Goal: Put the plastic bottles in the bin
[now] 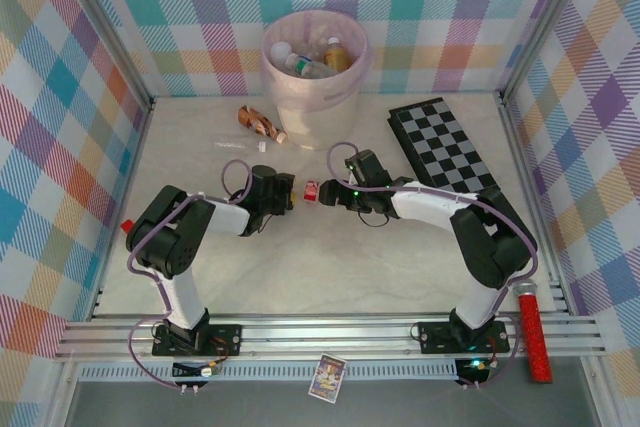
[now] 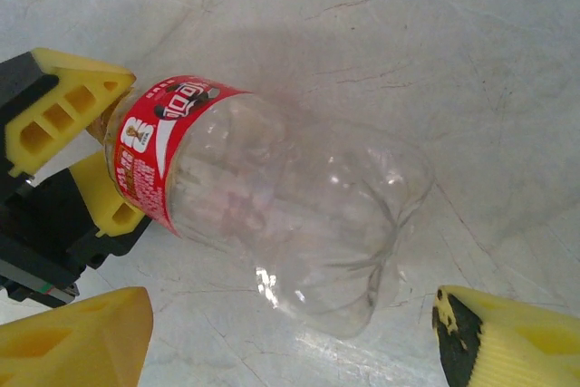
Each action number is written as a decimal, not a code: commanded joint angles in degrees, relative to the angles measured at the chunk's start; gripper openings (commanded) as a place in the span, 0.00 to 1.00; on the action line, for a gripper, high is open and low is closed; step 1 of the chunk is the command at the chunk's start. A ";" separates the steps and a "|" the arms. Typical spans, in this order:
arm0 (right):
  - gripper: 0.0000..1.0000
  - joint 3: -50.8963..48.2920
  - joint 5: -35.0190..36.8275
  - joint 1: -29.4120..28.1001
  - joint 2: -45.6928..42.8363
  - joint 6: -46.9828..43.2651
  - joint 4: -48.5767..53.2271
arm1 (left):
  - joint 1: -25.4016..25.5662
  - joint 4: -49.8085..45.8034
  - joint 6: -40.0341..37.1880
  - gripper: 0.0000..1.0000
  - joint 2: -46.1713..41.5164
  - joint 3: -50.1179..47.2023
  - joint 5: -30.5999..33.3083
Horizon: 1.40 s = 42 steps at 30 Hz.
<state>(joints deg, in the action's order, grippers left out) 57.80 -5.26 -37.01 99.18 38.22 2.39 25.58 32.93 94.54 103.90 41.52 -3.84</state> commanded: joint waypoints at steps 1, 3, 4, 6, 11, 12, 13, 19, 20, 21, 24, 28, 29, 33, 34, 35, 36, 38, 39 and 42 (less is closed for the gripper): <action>0.81 0.47 -0.98 0.19 -0.14 0.26 -0.83 | 0.69 -1.59 0.99 0.33 0.30 1.10 0.14; 0.81 0.78 -0.98 0.12 -0.39 0.11 -0.40 | 0.63 -1.63 0.95 0.30 0.10 1.21 0.06; 0.81 0.95 -0.98 0.19 -0.55 -0.07 -0.12 | 0.68 -1.68 0.99 0.30 -0.13 1.24 -0.03; 0.81 1.34 -0.90 0.19 -1.05 -0.29 0.53 | 0.65 -2.05 0.74 0.28 -0.70 1.46 -0.12; 0.79 2.49 -1.56 0.62 -3.94 -0.97 2.85 | 0.64 -4.24 -0.52 0.26 -4.59 1.71 0.64; 0.78 2.34 -1.85 0.86 -5.01 -0.94 3.10 | 0.60 -5.33 -0.98 0.26 -5.89 1.62 1.11; 0.78 2.09 -1.95 1.05 -6.01 -0.86 3.23 | 0.53 -6.17 -1.36 0.26 -7.16 1.50 1.76; 0.77 0.06 -1.17 2.30 -12.10 -1.41 5.85 | -1.86 -11.10 -5.31 0.23 -15.11 -0.75 5.61; 0.77 -0.20 -1.00 2.46 -12.95 -1.64 6.61 | -2.60 -11.68 -5.86 0.22 -16.74 -1.14 5.58; 0.77 -0.48 -0.82 2.55 -13.63 -1.92 7.13 | -3.17 -12.83 -6.38 0.22 -18.37 -1.34 5.44; 0.77 -1.92 0.13 2.99 -15.87 -2.35 8.41 | -5.81 -18.91 -8.78 0.19 -24.60 -0.65 6.07; 0.77 -4.10 1.30 3.68 -19.35 -2.74 10.28 | -10.55 -27.72 -14.97 0.16 -30.57 5.97 4.89; 0.77 -4.78 1.77 3.88 -20.35 -2.80 10.74 | -11.55 -29.33 -16.45 0.16 -31.41 8.15 4.67; 0.77 -6.96 3.14 4.25 -22.99 -2.75 11.97 | -14.25 -32.11 -19.86 0.14 -31.87 16.82 3.47; 0.77 -7.46 3.23 4.31 -23.38 -2.71 12.27 | -14.58 -32.20 -20.43 0.13 -31.61 19.00 3.59; 0.77 -7.99 3.27 4.32 -23.71 -2.64 12.39 | -14.68 -32.35 -20.97 0.12 -31.36 21.11 3.88; 0.77 -8.41 3.24 4.32 -24.00 -2.61 12.54 | -14.77 -32.45 -21.57 0.12 -31.06 22.94 4.30; 0.77 -9.18 3.24 4.32 -24.46 -2.32 12.64 | -14.77 -32.84 -22.76 0.12 -29.77 27.45 5.23; 0.77 -9.45 3.26 4.31 -24.68 -2.30 12.67 | -14.77 -32.41 -23.13 0.12 -29.02 29.19 5.41; 0.77 -10.16 3.39 4.26 -25.17 -2.15 12.54 | -14.76 -31.83 -24.20 0.12 -25.49 35.72 6.03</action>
<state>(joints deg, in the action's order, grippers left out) 48.58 -2.52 -32.99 75.53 36.45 13.93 11.31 1.50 73.34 75.77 72.60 1.19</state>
